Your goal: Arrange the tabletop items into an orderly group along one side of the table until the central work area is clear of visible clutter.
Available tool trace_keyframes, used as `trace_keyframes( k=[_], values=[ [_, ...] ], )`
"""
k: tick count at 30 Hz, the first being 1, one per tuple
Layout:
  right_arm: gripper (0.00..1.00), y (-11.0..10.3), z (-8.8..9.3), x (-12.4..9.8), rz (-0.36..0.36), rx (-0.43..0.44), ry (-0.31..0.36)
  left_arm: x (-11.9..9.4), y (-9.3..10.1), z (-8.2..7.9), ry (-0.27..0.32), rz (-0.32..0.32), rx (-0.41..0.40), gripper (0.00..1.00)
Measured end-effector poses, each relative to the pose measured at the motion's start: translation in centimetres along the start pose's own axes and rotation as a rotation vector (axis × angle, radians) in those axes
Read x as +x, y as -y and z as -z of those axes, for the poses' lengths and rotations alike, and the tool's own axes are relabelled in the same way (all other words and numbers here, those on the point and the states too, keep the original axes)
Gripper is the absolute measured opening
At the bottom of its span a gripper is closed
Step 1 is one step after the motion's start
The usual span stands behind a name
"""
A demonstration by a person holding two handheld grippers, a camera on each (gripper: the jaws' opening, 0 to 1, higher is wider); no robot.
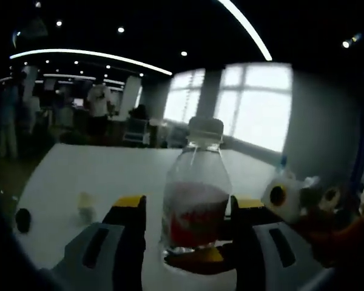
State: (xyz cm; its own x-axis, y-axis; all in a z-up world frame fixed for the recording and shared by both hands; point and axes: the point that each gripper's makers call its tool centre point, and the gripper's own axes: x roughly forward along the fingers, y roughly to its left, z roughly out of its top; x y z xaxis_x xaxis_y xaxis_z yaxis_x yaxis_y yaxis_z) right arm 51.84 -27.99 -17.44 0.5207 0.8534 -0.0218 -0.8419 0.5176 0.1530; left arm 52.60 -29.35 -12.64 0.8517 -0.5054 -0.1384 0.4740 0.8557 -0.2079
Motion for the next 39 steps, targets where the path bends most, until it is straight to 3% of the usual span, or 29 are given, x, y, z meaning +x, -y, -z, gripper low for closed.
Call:
trace_keyframes(
  k=[16,28,39],
  values=[
    [0.39,0.0,0.3,0.2,0.032,-0.044,-0.014,-0.1,-0.3,1.0,-0.022,-0.183,0.049,0.42],
    [0.39,-0.6,0.4,0.4,0.016,-0.074,-0.024,-0.2,-0.8,1.4,-0.020,-0.212,0.035,0.39],
    [0.42,-0.5,0.2,0.6,0.026,-0.120,-0.016,-0.3,-0.8,1.0,0.011,-0.203,0.073,0.37]
  ],
)
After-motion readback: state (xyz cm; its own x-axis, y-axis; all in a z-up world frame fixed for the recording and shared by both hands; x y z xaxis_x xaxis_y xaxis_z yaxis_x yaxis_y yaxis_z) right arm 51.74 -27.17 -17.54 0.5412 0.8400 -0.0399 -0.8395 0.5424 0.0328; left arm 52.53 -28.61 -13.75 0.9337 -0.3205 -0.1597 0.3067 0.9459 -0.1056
